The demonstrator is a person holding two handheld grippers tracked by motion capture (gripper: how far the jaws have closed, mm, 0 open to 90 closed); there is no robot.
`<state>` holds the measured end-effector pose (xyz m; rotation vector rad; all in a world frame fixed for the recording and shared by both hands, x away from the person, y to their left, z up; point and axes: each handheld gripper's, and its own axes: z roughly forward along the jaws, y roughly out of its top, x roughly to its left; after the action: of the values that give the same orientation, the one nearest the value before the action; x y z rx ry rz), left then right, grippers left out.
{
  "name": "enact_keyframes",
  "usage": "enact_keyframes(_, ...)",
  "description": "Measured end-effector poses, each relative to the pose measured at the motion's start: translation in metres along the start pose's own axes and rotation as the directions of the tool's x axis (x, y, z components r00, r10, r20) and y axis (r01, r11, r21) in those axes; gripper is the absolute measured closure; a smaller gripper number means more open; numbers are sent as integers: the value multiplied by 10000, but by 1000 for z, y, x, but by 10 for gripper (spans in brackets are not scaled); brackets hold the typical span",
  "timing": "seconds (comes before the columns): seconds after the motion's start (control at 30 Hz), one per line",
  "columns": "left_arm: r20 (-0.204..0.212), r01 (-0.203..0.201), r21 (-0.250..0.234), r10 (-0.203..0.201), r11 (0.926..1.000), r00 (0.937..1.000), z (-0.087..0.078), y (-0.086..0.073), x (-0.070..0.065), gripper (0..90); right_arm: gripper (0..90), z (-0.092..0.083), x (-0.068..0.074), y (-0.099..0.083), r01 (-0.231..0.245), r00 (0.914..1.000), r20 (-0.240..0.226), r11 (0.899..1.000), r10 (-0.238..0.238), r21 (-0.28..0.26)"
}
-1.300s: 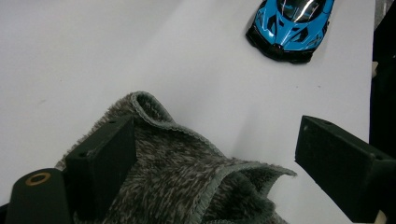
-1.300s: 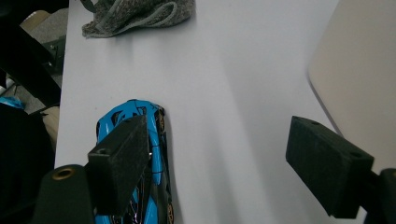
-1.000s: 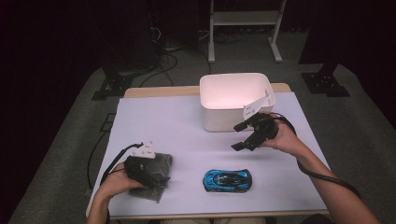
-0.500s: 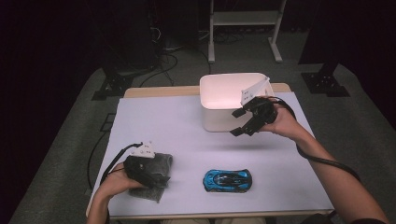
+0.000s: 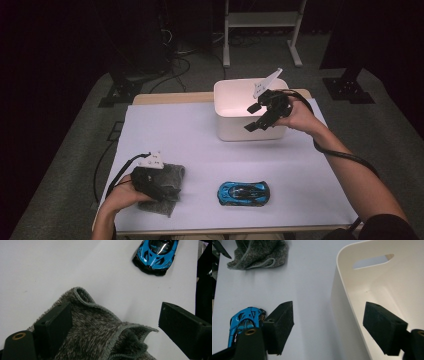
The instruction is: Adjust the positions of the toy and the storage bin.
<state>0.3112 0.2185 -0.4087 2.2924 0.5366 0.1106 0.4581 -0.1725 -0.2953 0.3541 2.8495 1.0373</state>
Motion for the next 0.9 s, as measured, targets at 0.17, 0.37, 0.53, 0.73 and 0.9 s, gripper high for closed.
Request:
enact_keyframes(0.17, -4, 56, 12, -56, 10000, 10000, 0, -2, 1, 109, 272, 6, -10, 0, -58, 10000, -53, 9999, 59, 145)
enact_keyframes(0.37, -73, 176, -51, -176, 9998, 9998, -2, -4, 2, 108, 291, 12, -21, 1, -165, 9997, -173, 9997, 169, 186)
enact_keyframes(0.53, -76, 222, -105, -223, 9997, 9997, -3, -4, 2, 108, 327, 17, -25, 1, -128, 9998, -129, 9990, 133, 432)
enact_keyframes(0.73, 2, 298, -52, -298, 9995, 9996, -2, -6, 2, 109, 442, 24, -30, -1, -228, 9996, -126, 9981, 236, 564)
enact_keyframes(0.9, -2, 336, -63, -336, 9994, 9994, -2, -6, 3, 109, 564, 30, -31, 1, -52, 10000, -51, 9973, 56, 735)
